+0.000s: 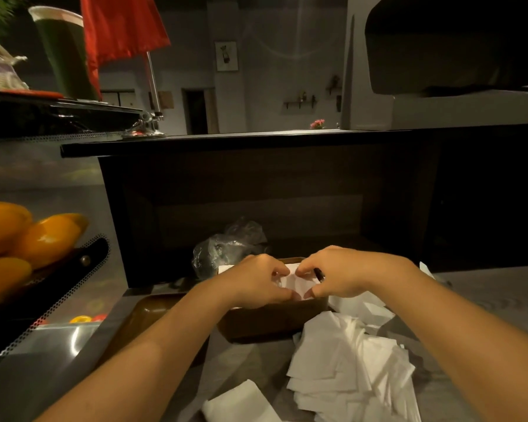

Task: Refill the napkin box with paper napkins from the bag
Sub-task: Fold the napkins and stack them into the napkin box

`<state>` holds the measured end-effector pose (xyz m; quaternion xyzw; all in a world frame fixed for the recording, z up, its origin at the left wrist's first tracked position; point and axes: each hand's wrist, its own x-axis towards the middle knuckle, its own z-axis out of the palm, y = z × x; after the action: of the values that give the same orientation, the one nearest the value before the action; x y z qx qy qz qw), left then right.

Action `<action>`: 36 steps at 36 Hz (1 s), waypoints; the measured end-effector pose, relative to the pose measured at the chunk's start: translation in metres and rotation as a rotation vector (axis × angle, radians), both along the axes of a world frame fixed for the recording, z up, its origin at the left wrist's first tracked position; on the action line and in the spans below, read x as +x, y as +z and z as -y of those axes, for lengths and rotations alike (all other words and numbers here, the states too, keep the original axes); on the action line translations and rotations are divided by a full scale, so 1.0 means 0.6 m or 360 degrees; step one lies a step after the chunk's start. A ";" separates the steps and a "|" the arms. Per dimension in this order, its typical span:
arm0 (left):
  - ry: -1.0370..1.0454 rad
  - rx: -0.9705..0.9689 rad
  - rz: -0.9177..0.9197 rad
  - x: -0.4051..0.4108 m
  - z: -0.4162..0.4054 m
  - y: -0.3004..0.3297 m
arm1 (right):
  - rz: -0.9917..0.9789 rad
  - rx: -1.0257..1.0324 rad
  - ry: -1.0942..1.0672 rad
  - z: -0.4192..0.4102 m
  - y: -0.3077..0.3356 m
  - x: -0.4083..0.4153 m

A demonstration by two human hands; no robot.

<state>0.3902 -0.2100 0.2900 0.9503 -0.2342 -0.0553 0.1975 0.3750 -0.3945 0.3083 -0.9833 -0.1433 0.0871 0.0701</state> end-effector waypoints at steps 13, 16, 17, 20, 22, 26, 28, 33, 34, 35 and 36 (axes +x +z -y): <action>0.0051 0.0001 0.0092 0.009 -0.008 0.013 | 0.0138 0.0112 -0.0094 -0.004 0.016 -0.001; 0.0131 -0.0287 0.0223 -0.002 -0.027 0.031 | 0.0398 0.0343 -0.0177 0.016 0.031 -0.017; 0.0189 -0.0349 0.0277 -0.006 -0.032 0.035 | 0.0445 0.0404 -0.0206 0.019 0.035 -0.023; 0.0309 -0.0404 0.0472 -0.024 -0.040 0.040 | 0.0498 0.0516 -0.0241 0.023 0.047 -0.045; 0.0333 -0.0402 0.0570 -0.040 -0.040 0.043 | 0.0510 0.0572 -0.0200 0.024 0.052 -0.060; 0.0264 -0.0465 0.0657 -0.093 -0.025 0.045 | 0.0325 0.0655 -0.0023 0.026 0.054 -0.101; 0.0170 -0.0527 0.0628 -0.125 -0.016 0.039 | 0.0142 0.0577 0.0088 0.026 0.050 -0.121; 0.0037 -0.0493 0.0373 -0.192 0.001 -0.006 | -0.0038 0.0323 0.0159 0.031 0.017 -0.162; 0.0028 -0.0465 0.0318 -0.202 0.005 -0.018 | -0.0015 0.0333 0.0142 0.035 0.007 -0.166; 0.0010 -0.0423 0.0278 -0.208 0.009 -0.030 | -0.0001 0.0350 0.0137 0.039 -0.002 -0.170; -0.0015 -0.0375 0.0245 -0.214 0.012 -0.042 | -0.0001 0.0376 0.0148 0.041 -0.012 -0.172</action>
<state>0.2617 -0.2172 0.2650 0.9209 -0.2578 0.0447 0.2890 0.2717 -0.4194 0.3010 -0.9605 -0.1980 0.0730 0.1814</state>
